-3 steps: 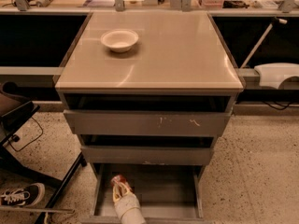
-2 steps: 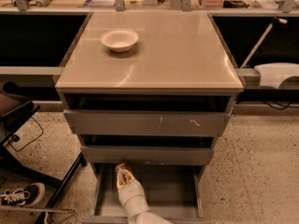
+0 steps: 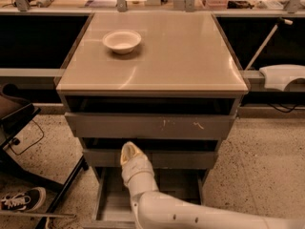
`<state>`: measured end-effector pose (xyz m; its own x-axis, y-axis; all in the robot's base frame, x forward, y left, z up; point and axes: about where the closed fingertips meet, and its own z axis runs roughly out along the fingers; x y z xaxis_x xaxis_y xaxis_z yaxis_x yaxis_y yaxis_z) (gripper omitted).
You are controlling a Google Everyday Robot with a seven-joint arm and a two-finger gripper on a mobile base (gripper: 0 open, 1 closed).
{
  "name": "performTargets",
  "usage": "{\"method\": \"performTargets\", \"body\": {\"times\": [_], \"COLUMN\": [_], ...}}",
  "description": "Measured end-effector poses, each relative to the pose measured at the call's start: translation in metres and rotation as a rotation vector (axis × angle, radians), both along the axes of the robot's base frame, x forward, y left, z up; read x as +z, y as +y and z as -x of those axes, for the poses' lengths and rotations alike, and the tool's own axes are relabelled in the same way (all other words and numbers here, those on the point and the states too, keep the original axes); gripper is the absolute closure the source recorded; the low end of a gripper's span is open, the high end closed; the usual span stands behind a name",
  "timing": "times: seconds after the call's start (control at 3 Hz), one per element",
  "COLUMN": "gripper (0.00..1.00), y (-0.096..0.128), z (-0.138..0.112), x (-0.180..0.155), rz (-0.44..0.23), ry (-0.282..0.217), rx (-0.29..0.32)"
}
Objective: Pick coke can from bottom drawer and place on counter
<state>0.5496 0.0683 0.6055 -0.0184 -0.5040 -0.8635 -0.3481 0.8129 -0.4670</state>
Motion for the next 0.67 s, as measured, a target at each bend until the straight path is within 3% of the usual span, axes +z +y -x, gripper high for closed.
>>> {"method": "performTargets", "body": {"times": [0.33,0.67], "gripper": [0.82,0.58], "y": [0.0010,0.0008], "z": [-0.0019,-0.0019], "x": [0.0274,0.0272], "rz": [0.075,0.074], "ry": [-0.013,-0.012], "rx": [0.018,0.018]}}
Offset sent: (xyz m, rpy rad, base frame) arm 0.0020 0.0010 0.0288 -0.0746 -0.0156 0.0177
